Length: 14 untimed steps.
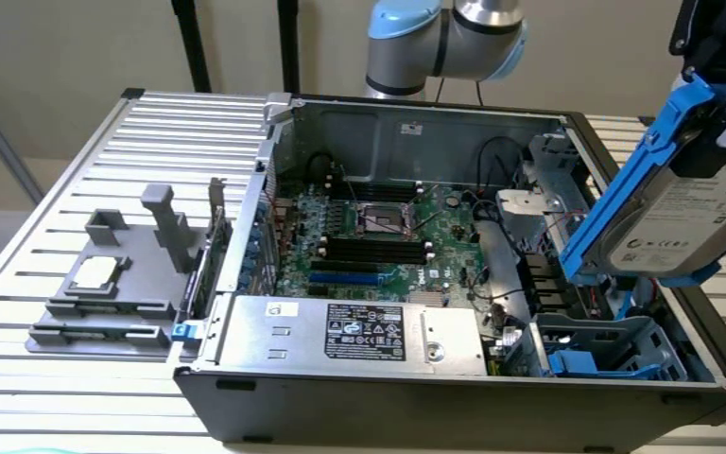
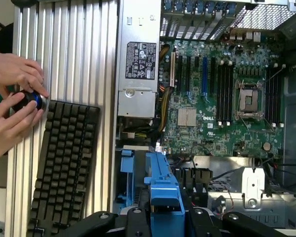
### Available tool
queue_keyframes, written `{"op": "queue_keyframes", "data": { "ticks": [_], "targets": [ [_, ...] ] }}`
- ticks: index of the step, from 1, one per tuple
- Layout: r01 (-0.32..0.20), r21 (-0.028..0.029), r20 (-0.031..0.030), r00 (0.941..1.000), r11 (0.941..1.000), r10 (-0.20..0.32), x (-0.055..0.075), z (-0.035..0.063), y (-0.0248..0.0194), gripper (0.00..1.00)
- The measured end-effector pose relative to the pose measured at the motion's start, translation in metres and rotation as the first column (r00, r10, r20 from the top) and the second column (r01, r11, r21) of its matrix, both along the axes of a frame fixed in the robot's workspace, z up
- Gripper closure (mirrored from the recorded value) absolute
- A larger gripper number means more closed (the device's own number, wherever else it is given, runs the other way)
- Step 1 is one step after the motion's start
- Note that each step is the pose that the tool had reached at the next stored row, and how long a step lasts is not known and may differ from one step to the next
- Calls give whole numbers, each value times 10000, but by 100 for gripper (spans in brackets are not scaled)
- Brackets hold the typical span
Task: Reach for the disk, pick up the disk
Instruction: 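Pick up the disk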
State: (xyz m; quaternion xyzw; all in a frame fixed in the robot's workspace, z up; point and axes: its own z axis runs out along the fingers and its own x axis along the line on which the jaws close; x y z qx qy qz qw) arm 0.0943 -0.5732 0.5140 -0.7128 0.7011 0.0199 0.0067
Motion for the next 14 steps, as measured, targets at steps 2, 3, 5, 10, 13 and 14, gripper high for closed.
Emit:
{"op": "queue_keyframes", "data": {
  "ticks": [2, 3, 5, 10, 13, 14],
  "targets": [
    [0, 75, 0, 10000, 10000, 0, 9, -4, -61, 67],
    [0, 101, -1, 10000, 9999, 0, 13, -6, -93, 67],
    [0, 129, -6, 10000, 9999, 0, 25, -8, -151, 67],
    [0, 139, -12, 10000, 9999, 0, 30, -8, -173, 67],
    [0, 139, -12, 10000, 9999, 0, 30, -8, -173, 67],
    [0, 138, -13, 10000, 9999, 0, 30, -8, -173, 67]
  ]
}}
